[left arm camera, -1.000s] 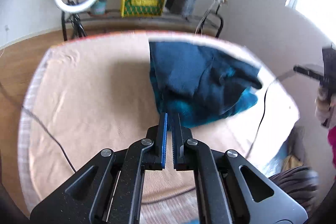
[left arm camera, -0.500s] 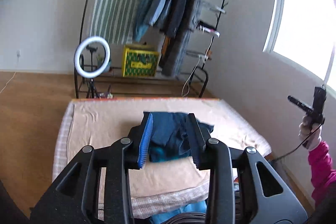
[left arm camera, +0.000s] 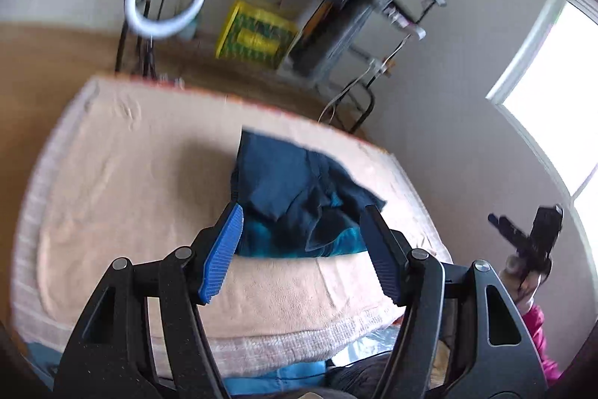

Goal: Fold large clothes

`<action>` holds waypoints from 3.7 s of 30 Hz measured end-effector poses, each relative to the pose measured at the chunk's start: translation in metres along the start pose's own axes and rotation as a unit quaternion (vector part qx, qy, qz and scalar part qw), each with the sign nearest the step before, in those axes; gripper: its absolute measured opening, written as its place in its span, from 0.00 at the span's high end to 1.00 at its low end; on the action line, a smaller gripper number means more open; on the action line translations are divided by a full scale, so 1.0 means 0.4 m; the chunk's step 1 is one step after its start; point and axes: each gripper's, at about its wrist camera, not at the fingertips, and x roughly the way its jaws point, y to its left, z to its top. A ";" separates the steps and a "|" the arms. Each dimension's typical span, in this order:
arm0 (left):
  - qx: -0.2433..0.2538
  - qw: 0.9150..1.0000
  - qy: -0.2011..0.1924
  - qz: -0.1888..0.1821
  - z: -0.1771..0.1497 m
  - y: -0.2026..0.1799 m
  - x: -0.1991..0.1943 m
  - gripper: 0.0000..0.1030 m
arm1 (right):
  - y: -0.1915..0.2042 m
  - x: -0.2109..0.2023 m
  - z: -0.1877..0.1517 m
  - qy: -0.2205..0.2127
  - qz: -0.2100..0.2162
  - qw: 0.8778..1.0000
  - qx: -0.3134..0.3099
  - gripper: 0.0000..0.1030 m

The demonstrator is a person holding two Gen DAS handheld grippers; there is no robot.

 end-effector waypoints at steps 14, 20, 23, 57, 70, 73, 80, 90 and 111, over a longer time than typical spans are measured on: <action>-0.172 0.979 0.104 -0.037 0.004 0.264 0.509 0.35 | -0.080 0.499 -0.178 0.128 0.102 0.974 0.158 0.28; -0.174 0.975 0.127 -0.058 0.015 0.261 0.600 0.77 | -0.079 0.634 -0.206 0.153 0.121 0.962 0.192 0.29; -0.169 0.975 0.130 -0.060 0.017 0.241 0.607 0.93 | -0.077 0.690 -0.217 0.178 0.137 0.953 0.205 0.75; 0.057 0.997 0.031 0.035 0.143 -0.023 0.373 0.89 | -0.013 0.534 -0.302 0.265 0.065 0.958 0.091 0.70; 0.035 0.997 0.058 0.035 0.257 -0.077 0.643 0.90 | 0.056 0.676 0.100 0.128 0.067 0.989 0.013 0.67; 0.030 0.995 0.079 0.045 0.246 -0.055 0.710 0.90 | 0.044 0.815 0.100 0.148 0.049 0.988 0.012 0.67; 0.052 0.990 0.117 0.061 0.053 0.111 0.801 0.96 | 0.048 0.936 -0.132 0.206 0.000 0.978 -0.013 0.69; 0.076 0.994 0.040 0.065 0.105 0.059 0.632 0.93 | 0.052 0.794 -0.069 0.163 0.034 0.986 -0.026 0.67; 0.068 0.993 0.043 0.085 0.089 0.102 0.624 0.91 | -0.134 0.718 -0.066 0.151 -0.024 0.986 0.065 0.52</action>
